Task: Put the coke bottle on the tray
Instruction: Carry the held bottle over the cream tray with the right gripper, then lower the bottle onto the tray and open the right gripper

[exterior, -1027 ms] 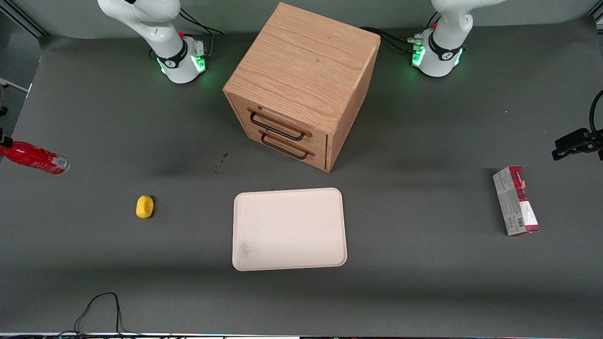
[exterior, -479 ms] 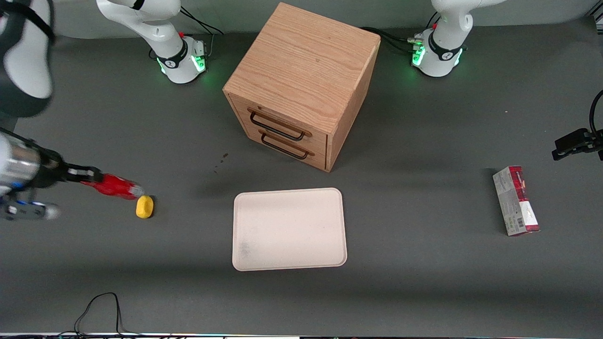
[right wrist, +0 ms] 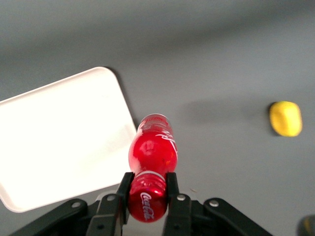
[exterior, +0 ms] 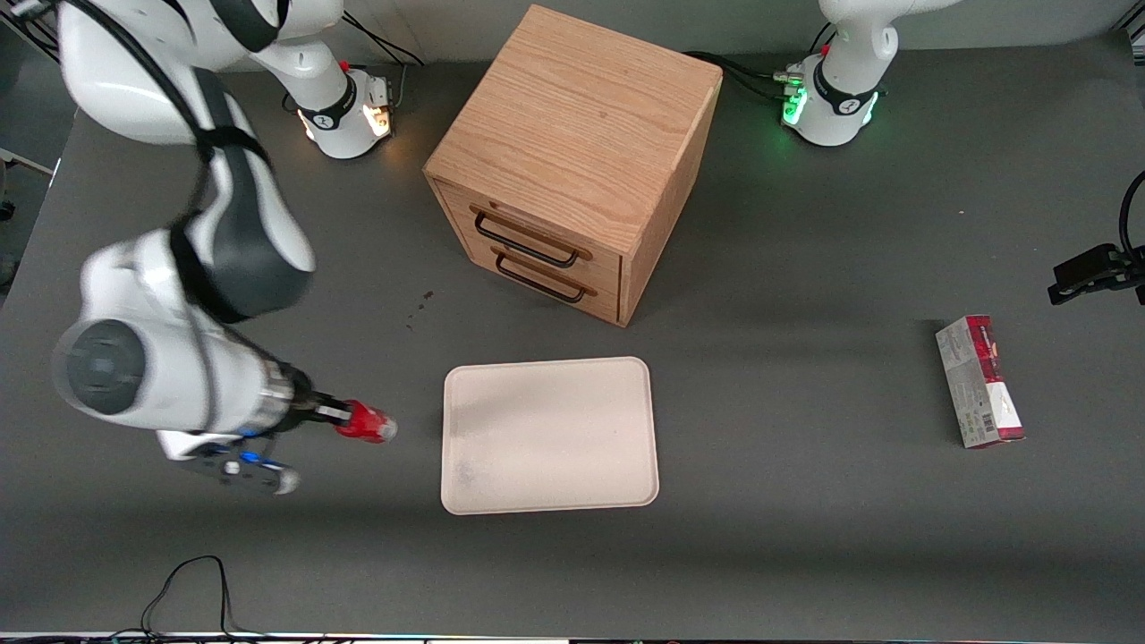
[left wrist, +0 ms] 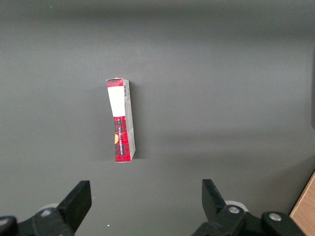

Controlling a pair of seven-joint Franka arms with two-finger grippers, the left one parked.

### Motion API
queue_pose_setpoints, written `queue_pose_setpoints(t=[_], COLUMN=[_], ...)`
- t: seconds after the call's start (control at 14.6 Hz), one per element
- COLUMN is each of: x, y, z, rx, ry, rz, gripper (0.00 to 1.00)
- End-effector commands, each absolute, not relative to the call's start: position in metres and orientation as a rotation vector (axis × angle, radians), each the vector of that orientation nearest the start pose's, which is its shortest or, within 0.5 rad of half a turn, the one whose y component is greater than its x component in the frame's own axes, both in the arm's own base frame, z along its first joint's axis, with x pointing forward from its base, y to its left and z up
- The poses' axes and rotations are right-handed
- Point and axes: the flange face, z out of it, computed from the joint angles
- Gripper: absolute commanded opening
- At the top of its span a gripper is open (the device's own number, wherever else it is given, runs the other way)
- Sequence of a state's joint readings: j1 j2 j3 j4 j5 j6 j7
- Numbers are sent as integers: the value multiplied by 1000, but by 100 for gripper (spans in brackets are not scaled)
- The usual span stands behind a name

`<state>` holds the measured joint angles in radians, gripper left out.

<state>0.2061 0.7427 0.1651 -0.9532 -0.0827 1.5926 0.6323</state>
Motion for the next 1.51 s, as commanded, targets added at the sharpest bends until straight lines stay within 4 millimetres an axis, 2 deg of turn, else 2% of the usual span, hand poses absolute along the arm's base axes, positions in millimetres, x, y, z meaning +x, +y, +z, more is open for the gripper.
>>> queue_pose_setpoints(t=[0.0,0.21,0.68,0.96,1.23,1.3,1.37,1.44], x=[719,725,727,729,729,729,728,727], y=[243,262,292,294,294,294,295,297], z=[415,389,354,340,338,338,338,338], rx=[-3115,-3079,-3028,-3017,-3016,-3017,-3024,-3042], ry=[504,577,676,710,712,712,707,696], rz=[80,31,-21,-20,-16,-18,-21,-39], gripper=[0,0,0,0,0,46,97,100])
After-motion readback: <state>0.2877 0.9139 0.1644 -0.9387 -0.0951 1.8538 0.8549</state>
